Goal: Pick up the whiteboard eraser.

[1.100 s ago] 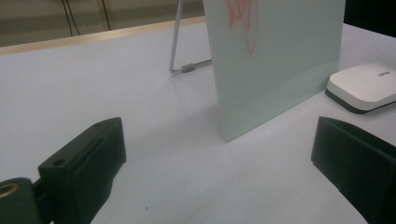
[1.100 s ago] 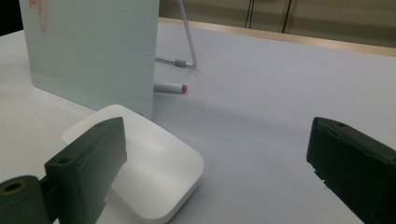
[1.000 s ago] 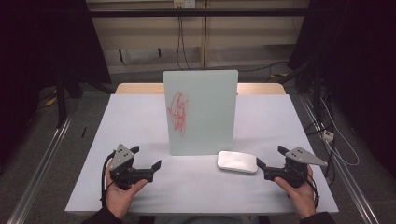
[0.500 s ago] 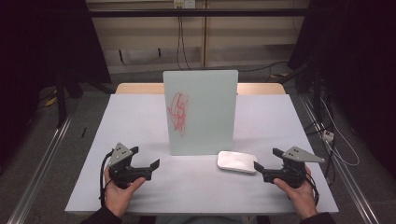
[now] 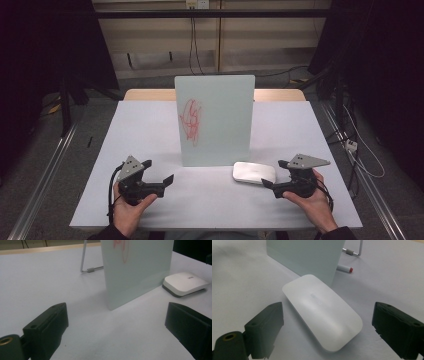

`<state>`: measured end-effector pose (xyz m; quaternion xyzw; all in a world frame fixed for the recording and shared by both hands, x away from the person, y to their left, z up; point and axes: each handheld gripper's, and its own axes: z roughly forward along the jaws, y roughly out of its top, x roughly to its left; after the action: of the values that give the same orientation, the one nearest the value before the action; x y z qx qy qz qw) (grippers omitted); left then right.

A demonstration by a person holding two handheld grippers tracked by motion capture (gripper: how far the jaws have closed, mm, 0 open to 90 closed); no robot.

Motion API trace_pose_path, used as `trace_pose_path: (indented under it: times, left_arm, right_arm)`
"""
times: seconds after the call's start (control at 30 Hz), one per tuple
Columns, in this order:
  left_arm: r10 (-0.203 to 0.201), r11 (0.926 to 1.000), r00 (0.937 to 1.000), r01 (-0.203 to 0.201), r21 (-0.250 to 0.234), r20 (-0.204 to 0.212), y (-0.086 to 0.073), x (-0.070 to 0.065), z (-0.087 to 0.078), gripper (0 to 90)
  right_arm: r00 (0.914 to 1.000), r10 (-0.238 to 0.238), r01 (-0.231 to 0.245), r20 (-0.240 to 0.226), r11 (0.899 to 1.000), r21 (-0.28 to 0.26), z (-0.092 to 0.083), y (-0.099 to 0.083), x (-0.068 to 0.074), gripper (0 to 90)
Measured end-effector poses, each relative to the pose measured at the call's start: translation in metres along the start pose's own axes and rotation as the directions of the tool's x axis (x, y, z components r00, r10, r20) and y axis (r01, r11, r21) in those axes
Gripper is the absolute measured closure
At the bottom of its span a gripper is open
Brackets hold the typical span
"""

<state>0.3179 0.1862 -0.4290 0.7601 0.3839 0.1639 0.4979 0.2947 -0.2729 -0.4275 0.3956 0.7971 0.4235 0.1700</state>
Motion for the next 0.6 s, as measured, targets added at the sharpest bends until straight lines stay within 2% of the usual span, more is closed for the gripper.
trace_pose_path:
  times: [0.27, 0.37, 0.53, 0.6]
  left_arm:
    - [-0.004, 0.9999, 0.9999, 0.004, 0.011, 0.014, 0.000, 0.001, 0.004, 4.7]
    - [0.002, 0.9999, 0.9998, -0.002, 0.014, 0.019, 0.000, 0.000, 0.005, 4.7]
    - [0.006, 0.9998, 0.9997, -0.006, 0.018, 0.022, -0.001, 0.000, 0.005, 4.7]
    - [0.003, 0.9998, 0.9997, -0.003, 0.018, 0.024, -0.001, 0.000, 0.005, 4.7]
  right_arm:
    - [0.9980, -0.056, 0.056, -0.029, 0.998, 0.032, 0.007, 0.013, 0.000, 9.5]
    - [0.9971, -0.061, 0.063, -0.046, 0.997, 0.048, 0.011, 0.016, -0.001, 10.2]
    - [0.9912, -0.111, 0.117, -0.072, 0.989, 0.092, 0.020, 0.022, -0.001, 12.1]
    - [0.9880, -0.138, 0.144, -0.069, 0.985, 0.096, 0.022, 0.025, 0.000, 12.4]
